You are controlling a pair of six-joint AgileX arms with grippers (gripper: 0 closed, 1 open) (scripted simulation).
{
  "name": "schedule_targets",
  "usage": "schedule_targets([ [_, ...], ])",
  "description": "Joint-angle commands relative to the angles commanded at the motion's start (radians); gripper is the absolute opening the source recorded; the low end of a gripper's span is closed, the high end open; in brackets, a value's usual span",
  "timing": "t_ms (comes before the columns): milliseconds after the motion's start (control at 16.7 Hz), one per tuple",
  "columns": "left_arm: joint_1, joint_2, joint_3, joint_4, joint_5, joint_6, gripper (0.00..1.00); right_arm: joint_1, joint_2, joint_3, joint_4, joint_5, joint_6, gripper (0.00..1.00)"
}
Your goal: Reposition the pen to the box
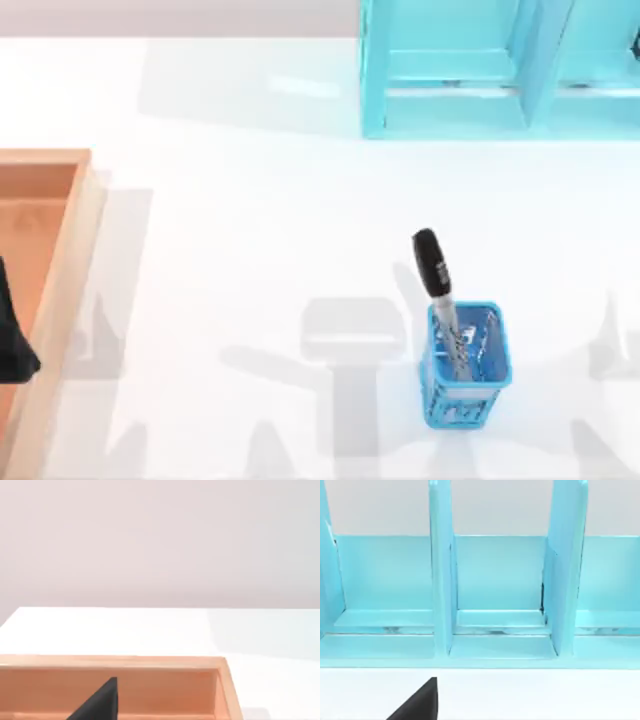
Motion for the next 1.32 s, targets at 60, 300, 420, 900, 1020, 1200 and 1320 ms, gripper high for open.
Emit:
schedule_targets([
  [60, 0.0, 0.0, 0.0, 0.0, 0.0, 0.0, 1.0, 0.0, 0.0, 0.0, 0.0, 0.0, 0.0, 1.0],
  [300, -0.055, 0.063, 0.016, 0.063, -0.017, -0.032, 1.0, 0.0, 0.0, 0.0, 0.0, 0.0, 0.0, 1.0],
  [420, -0.129, 0.159, 0.036, 0.151, -0.041, -0.074, 1.0, 0.0, 0.0, 0.0, 0.0, 0.0, 0.0, 1.0],
  [900, -0.586, 0.891, 0.138, 0.683, -0.192, -0.316, 1.0, 0.0, 0.0, 0.0, 0.0, 0.0, 0.0, 1.0],
  [1020, -0.71, 1.106, 0.163, 0.823, -0.232, -0.382, 1.0, 0.0, 0.0, 0.0, 0.0, 0.0, 0.0, 1.0],
  [1200, -0.882, 1.401, 0.198, 1.018, -0.288, -0.476, 1.0, 0.0, 0.0, 0.0, 0.0, 0.0, 0.0, 1.0],
  [1320, -0.982, 1.563, 0.22, 1.133, -0.32, -0.532, 1.0, 0.0, 0.0, 0.0, 0.0, 0.0, 0.0, 1.0],
])
